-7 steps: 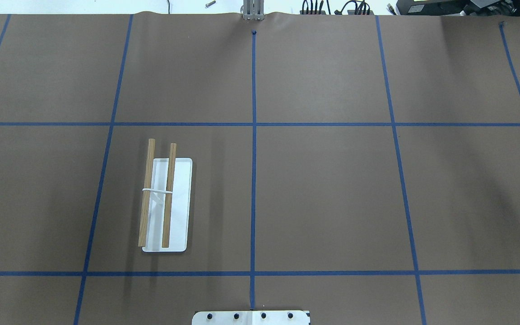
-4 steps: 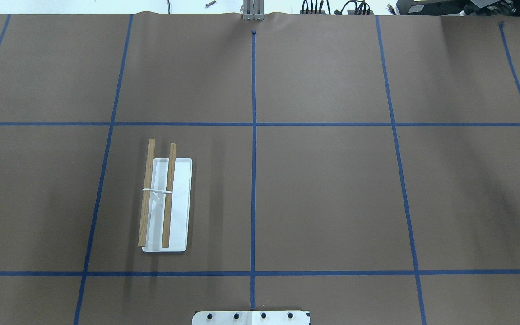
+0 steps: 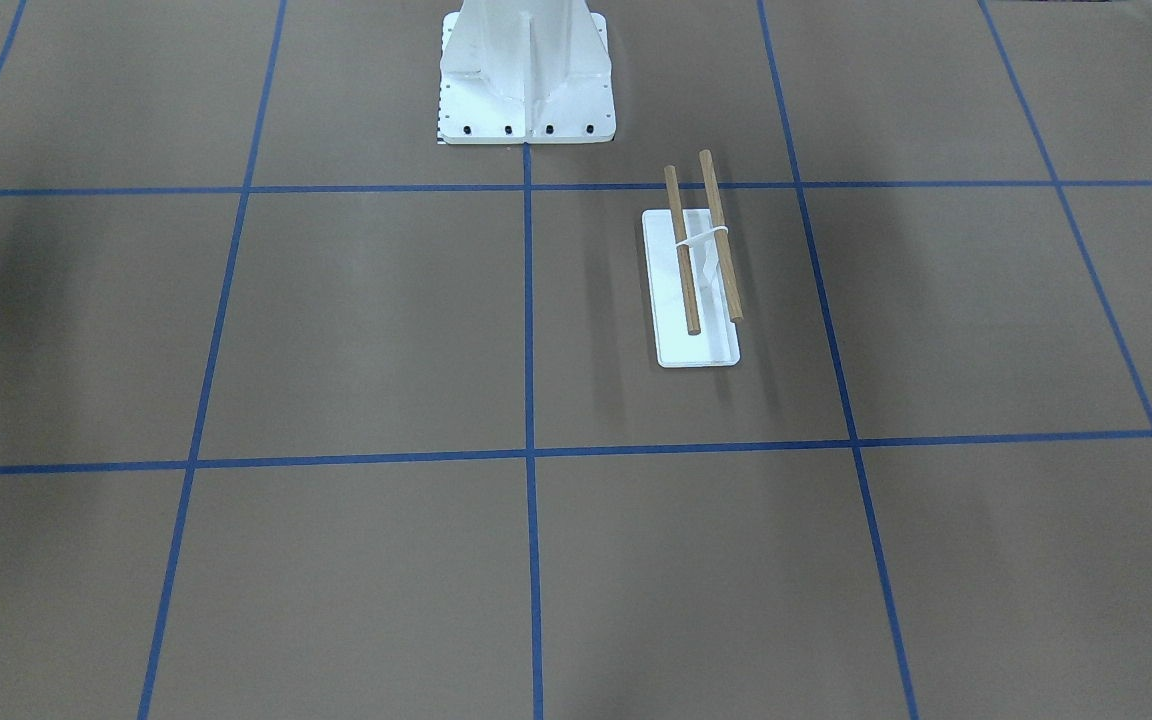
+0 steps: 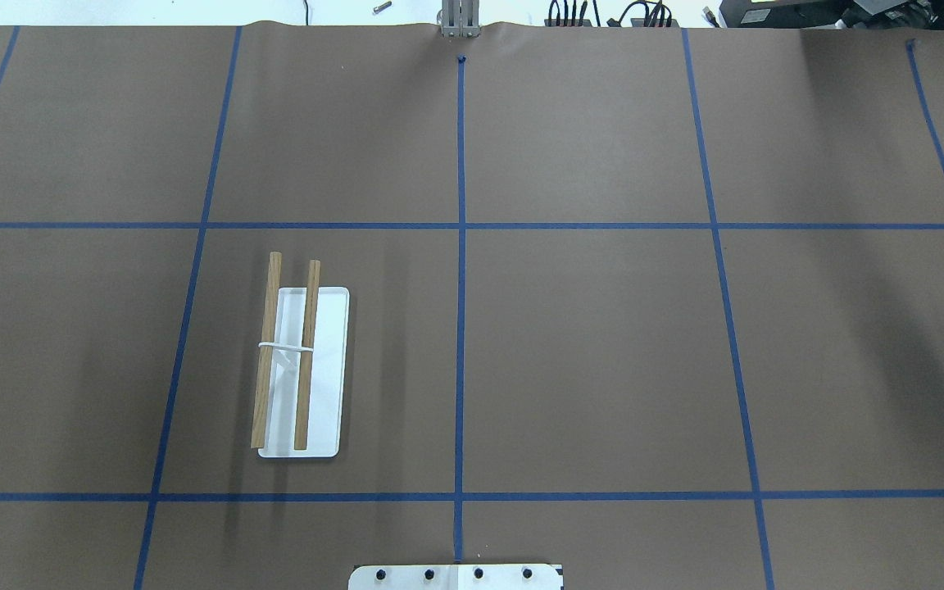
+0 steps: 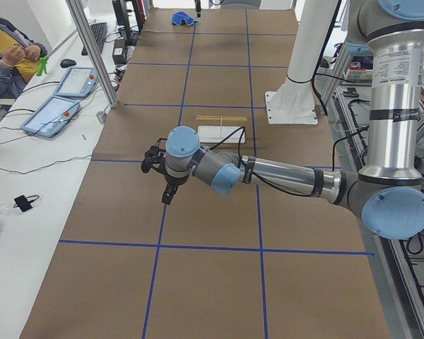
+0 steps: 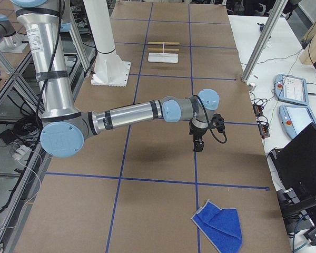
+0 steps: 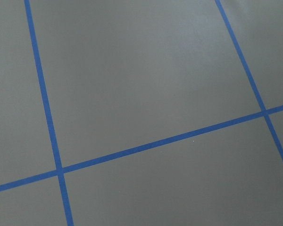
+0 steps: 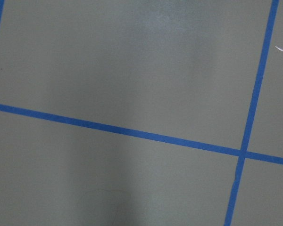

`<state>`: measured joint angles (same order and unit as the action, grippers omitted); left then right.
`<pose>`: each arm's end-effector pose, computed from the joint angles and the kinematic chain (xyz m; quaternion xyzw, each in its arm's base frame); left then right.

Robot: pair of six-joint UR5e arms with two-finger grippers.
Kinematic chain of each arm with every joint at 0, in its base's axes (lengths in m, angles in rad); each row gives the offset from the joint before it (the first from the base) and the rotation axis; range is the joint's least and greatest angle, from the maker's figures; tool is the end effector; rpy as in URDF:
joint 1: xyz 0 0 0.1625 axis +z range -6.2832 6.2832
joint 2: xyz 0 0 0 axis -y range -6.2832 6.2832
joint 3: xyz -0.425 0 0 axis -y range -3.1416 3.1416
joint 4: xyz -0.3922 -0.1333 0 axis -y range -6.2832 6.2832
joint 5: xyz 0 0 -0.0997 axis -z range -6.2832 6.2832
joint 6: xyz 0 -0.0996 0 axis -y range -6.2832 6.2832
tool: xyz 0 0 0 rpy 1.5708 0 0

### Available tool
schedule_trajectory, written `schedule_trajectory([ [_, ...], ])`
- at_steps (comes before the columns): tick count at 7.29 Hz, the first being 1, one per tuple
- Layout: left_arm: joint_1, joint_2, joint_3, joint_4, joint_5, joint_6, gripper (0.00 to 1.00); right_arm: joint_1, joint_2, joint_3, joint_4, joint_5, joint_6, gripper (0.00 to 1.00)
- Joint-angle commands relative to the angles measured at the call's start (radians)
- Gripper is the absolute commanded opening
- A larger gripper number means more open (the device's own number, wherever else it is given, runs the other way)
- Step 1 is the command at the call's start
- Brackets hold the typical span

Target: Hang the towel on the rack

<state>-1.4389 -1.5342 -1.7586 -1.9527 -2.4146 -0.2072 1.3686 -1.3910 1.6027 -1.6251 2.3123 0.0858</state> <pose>0.0063 -0.4952 0.5345 0.1702 0.4299 0.0747 0.8835 -0.0497 -0.5711 0.5552 0.0207 -0.3680 -0.0825 0.9259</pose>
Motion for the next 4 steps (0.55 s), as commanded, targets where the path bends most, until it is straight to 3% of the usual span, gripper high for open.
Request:
schedule_trajectory([
  [1, 0.002, -0.009, 0.017, 0.000, 0.000, 0.002, 0.99, 0.004, 0.062, -0.212, 0.165, -0.107, 0.008, 1.00],
  [2, 0.002, -0.009, 0.018, 0.000, 0.000, 0.000, 0.99, 0.012, 0.119, -0.336, 0.238, -0.131, 0.029, 0.99],
  [4, 0.002, -0.010, 0.019, 0.000, 0.000, 0.000, 0.99, 0.012, 0.153, -0.447, 0.290, -0.222, 0.031, 0.97],
])
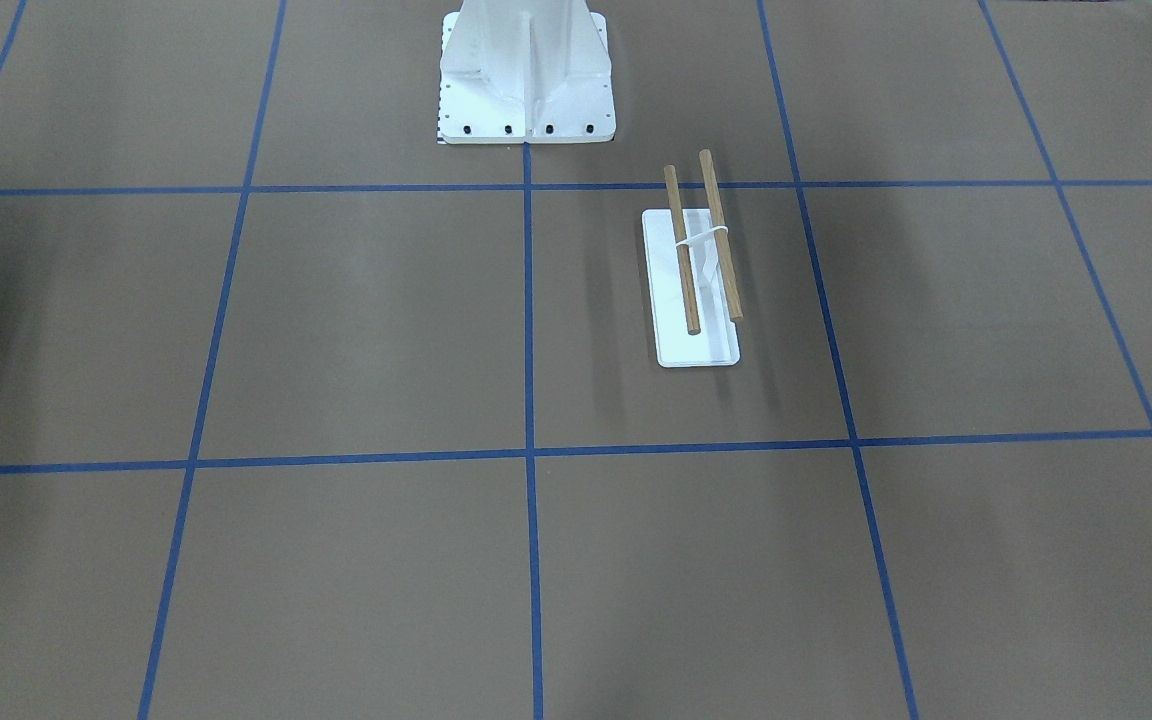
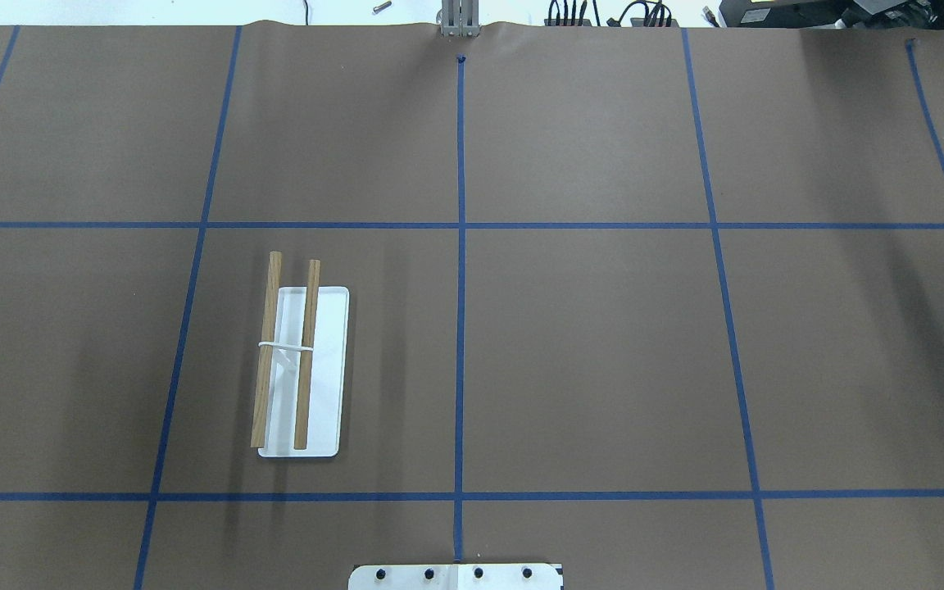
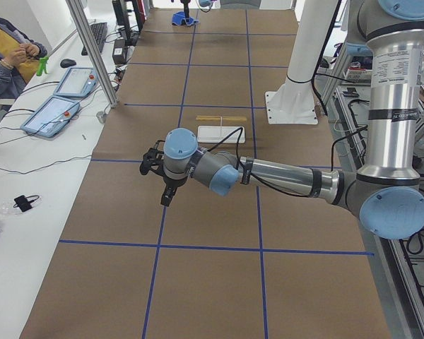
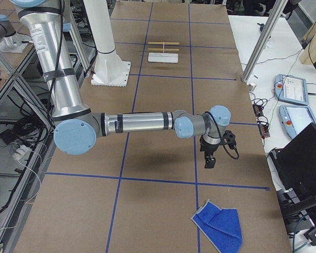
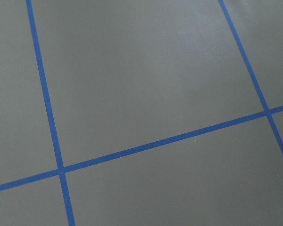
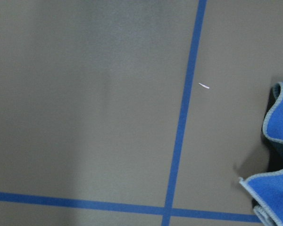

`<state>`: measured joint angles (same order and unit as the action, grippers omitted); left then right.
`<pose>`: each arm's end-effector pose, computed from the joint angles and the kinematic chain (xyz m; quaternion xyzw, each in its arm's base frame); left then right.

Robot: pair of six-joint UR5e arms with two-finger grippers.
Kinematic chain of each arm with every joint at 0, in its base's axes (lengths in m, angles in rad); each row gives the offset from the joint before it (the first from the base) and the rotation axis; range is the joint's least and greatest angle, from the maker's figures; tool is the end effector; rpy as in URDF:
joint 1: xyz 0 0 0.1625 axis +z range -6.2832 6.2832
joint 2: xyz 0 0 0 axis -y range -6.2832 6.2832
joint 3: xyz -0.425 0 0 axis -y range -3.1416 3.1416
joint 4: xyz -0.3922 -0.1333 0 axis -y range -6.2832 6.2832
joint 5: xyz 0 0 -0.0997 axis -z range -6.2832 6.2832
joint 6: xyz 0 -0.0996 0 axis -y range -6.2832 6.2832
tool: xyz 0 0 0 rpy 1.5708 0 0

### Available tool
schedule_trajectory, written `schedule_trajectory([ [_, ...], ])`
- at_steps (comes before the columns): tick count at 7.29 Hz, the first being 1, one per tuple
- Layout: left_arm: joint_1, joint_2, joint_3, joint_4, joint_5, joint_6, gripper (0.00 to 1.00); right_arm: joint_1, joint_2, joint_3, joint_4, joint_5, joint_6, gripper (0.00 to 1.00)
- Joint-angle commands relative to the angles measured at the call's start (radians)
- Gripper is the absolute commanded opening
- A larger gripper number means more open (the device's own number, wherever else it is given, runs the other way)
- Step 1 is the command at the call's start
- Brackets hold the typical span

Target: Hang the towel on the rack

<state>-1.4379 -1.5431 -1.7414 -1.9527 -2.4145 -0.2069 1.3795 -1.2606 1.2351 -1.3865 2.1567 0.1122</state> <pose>0.0073 -0.4993 0.5388 0.1664 0.4298 0.0735 0.8844 -0.0436 -0.6367 0.6434 0.0315 -0.2960 -0.0606 0.9527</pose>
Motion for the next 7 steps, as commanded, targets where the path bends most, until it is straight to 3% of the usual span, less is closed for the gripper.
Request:
schedule_trajectory([
  [1, -0.001, -0.002, 0.008, 0.000, 0.000, 0.000, 0.99, 0.001, 0.026, -0.104, 0.061, -0.108, 0.015, 0.92],
  [3, 0.001, -0.002, 0.010, 0.000, 0.000, 0.000, 0.99, -0.023, 0.030, -0.136, 0.072, -0.216, 0.021, 0.83],
  [5, 0.001, -0.003, 0.013, 0.000, 0.002, 0.000, 0.99, -0.060, 0.047, -0.242, 0.177, -0.263, 0.021, 0.82],
  [7, 0.001, -0.003, 0.013, 0.000, 0.002, 0.000, 0.99, -0.063, 0.067, -0.287, 0.193, -0.307, 0.021, 0.75],
])
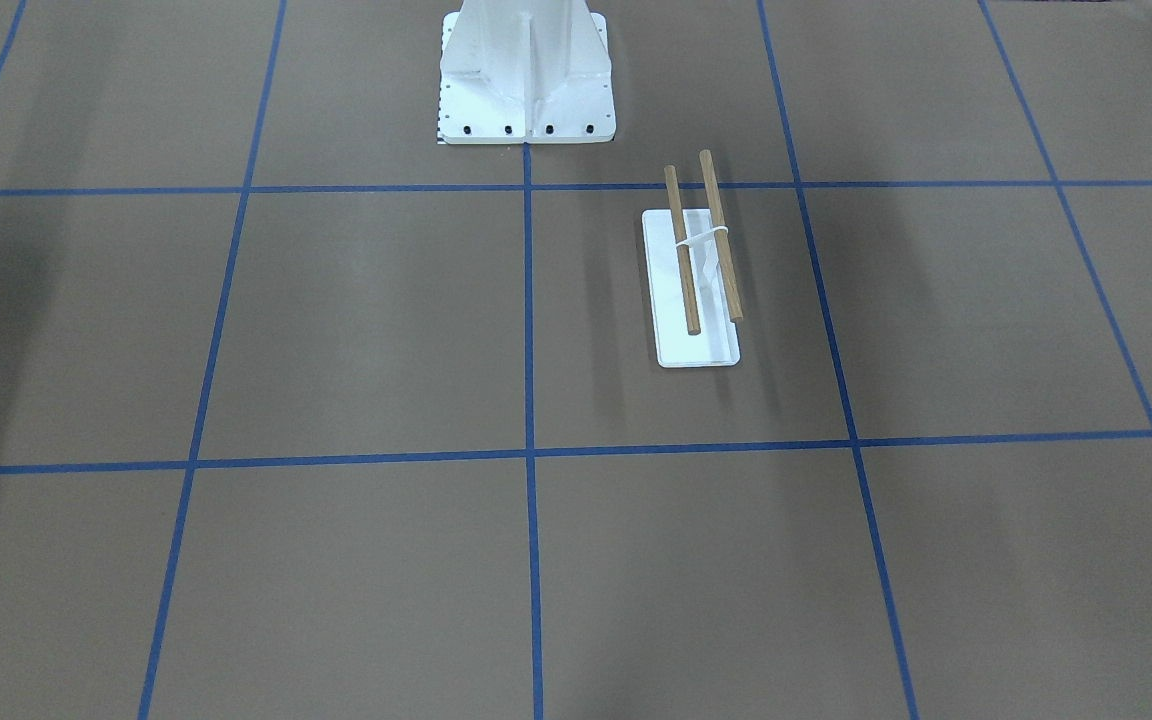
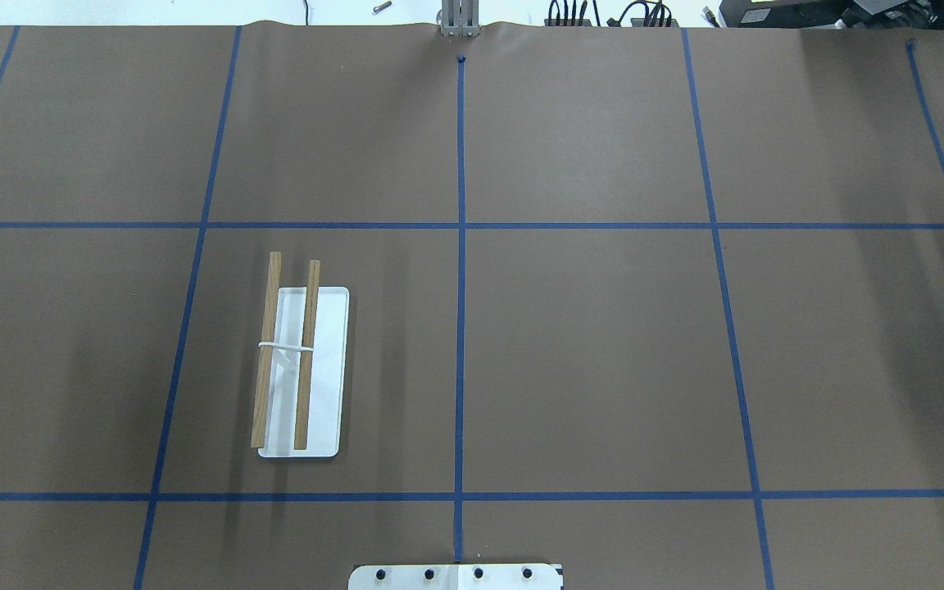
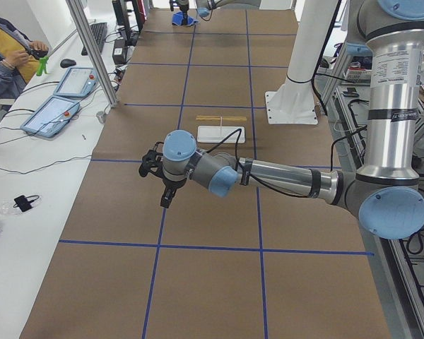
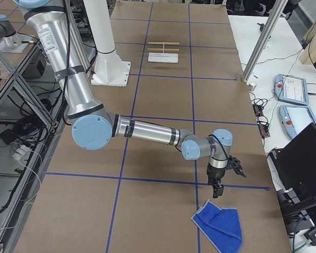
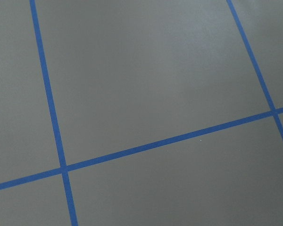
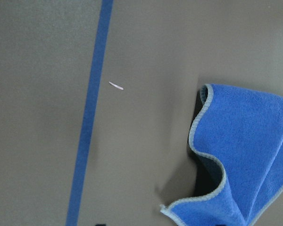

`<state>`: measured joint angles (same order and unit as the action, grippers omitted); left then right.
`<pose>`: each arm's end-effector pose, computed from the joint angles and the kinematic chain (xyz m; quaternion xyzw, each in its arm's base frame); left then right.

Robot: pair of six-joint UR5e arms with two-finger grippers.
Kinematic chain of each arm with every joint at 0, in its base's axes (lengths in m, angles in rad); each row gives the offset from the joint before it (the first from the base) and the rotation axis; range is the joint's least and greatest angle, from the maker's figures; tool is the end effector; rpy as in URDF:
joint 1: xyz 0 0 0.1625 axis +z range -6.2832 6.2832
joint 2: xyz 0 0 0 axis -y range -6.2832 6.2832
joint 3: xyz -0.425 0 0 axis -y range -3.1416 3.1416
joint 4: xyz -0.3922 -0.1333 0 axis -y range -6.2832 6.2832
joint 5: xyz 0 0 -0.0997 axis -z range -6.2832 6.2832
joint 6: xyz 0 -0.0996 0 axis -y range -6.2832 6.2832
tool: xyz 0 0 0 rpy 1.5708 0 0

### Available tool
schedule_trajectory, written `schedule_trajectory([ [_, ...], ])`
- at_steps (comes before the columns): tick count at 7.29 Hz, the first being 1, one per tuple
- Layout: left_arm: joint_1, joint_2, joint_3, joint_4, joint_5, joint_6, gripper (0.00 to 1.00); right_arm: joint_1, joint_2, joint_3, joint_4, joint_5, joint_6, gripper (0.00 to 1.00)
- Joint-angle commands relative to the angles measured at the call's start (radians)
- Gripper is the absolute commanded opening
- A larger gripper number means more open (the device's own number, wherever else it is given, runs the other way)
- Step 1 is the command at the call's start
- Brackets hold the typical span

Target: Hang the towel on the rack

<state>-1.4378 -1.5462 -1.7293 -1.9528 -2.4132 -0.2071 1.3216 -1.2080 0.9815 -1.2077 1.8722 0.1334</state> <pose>0.0075 -0.5011 0.5435 0.1625 0.4290 0.0715 0.8857 -0.0585 -0.6504 0.7286 0.0378 -0.1599 -0.0673 0.9841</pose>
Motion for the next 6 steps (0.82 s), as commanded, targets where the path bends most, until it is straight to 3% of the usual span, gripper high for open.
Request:
schedule_trajectory([
  [1, -0.001, -0.002, 0.000, 0.000, 0.002, 0.000, 0.99, -0.002, 0.037, -0.068, 0.016, -0.022, 0.008, 0.75],
  [3, -0.001, -0.002, 0.000, 0.000, 0.008, 0.000, 0.99, 0.004, 0.064, -0.092, 0.017, -0.022, 0.223, 0.75],
  [5, 0.000, -0.002, 0.004, 0.000, 0.008, 0.000, 0.99, 0.031, 0.065, -0.128, 0.033, -0.024, 0.232, 0.75],
  [6, -0.001, -0.002, 0.004, -0.002, 0.008, 0.000, 0.99, 0.031, 0.065, -0.162, 0.063, -0.066, 0.235, 0.75],
])
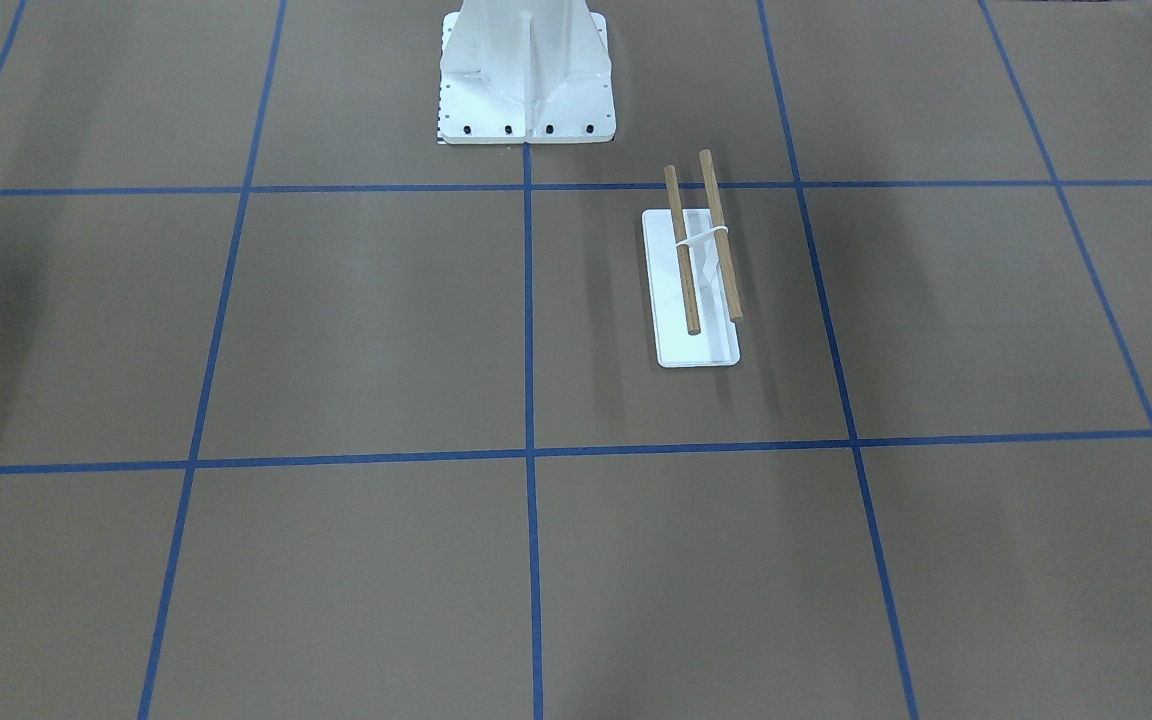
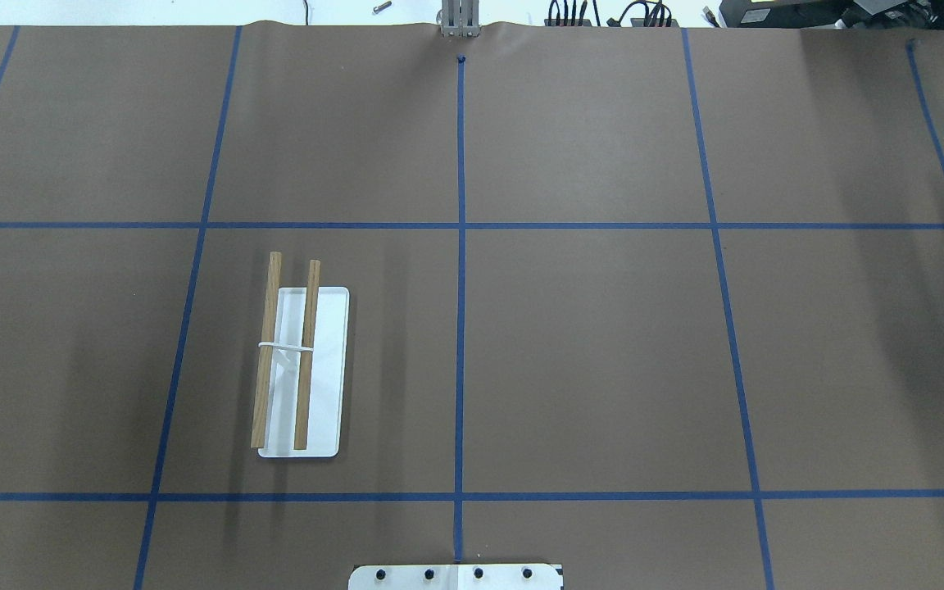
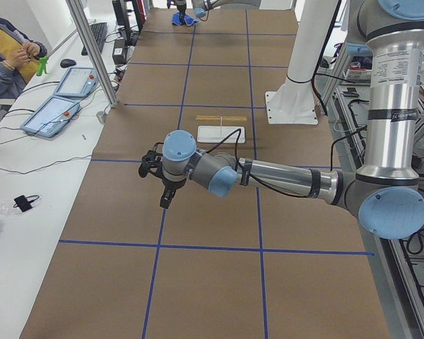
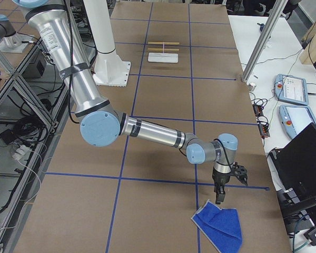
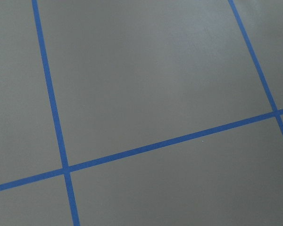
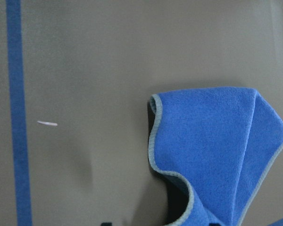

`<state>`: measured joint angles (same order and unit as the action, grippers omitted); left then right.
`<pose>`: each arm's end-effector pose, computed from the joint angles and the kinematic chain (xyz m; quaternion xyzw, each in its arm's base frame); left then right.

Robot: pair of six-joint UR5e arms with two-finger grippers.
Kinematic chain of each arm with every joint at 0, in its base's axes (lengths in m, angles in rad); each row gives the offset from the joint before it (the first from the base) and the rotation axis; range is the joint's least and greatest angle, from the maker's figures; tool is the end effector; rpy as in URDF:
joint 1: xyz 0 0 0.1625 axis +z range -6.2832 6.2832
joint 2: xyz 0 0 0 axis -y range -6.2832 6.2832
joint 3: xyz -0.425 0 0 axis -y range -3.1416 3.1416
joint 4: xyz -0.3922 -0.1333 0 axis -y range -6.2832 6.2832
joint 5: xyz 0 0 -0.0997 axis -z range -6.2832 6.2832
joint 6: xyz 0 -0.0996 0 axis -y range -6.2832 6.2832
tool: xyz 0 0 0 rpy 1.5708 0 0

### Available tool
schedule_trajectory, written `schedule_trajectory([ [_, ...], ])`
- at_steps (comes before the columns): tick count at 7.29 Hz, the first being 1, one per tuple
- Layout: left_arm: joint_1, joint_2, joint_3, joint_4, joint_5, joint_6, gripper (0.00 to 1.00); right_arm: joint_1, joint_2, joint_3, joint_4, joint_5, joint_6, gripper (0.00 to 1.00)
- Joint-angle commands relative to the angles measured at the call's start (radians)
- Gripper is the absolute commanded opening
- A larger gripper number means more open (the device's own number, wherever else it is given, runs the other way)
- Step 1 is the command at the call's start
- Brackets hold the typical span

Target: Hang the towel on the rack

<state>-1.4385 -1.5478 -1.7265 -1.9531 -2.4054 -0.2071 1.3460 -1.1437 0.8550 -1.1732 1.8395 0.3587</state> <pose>0.0068 -0.5022 0.5446 0.1633 0.4256 0.0701 0.8873 -0.0433 -0.6687 0.7456 0.0132 -0.1436 0.0589 0.9878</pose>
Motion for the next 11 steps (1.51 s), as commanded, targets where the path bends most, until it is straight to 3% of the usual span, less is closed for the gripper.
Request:
schedule_trajectory([
  [1, 0.000, 0.000, 0.001, -0.001, 0.000, 0.000, 0.99, 0.005, 0.013, -0.094, 0.088, -0.040, 0.070, 0.71],
  [2, 0.000, -0.006, 0.002, -0.001, 0.000, 0.000, 0.99, 0.004, 0.041, -0.152, 0.131, -0.039, 0.100, 0.70],
  [4, 0.000, -0.006, 0.008, -0.001, 0.000, 0.000, 0.99, 0.002, 0.045, -0.172, 0.187, -0.039, 0.183, 0.70],
  [7, 0.000, -0.008, 0.008, -0.001, 0.000, 0.000, 0.99, -0.010, 0.033, -0.192, 0.216, -0.040, 0.177, 0.56],
  [9, 0.000, -0.006, 0.004, -0.001, 0.000, 0.000, 0.99, -0.010, 0.027, -0.192, 0.216, -0.037, 0.155, 0.00],
  [11, 0.000, -0.006, 0.002, -0.003, -0.001, 0.000, 0.99, 0.011, 0.022, -0.191, 0.213, -0.043, 0.030, 0.00],
])
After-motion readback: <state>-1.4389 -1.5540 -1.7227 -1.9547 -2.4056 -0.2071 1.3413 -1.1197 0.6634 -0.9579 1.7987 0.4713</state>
